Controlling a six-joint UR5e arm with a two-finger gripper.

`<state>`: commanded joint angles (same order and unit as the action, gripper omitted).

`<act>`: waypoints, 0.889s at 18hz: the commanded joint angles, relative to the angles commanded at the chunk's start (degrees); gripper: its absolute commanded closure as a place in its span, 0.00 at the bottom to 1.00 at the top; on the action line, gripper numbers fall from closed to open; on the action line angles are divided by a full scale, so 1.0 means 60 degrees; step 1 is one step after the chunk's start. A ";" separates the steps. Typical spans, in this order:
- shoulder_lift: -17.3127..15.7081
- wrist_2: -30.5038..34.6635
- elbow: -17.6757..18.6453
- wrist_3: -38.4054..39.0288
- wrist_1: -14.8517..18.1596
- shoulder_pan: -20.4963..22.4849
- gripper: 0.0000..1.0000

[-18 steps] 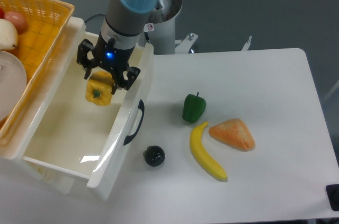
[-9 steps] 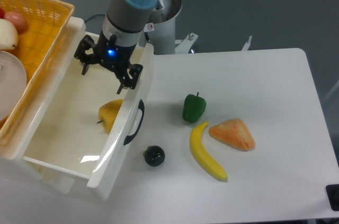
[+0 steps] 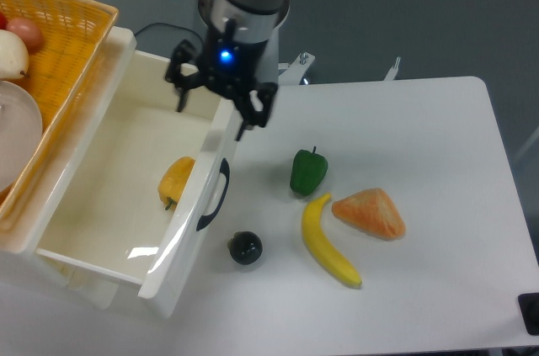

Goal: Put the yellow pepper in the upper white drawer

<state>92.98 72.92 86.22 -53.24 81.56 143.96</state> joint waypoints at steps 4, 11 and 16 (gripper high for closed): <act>0.0234 0.1322 0.0044 -0.1744 -0.0160 0.0029 0.00; 0.1200 0.1967 0.0073 -0.2331 -0.1201 0.0000 0.00; 0.1508 0.2334 0.0073 -0.3138 -0.1187 0.0000 0.00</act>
<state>102.04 86.92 86.66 -72.06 74.44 143.96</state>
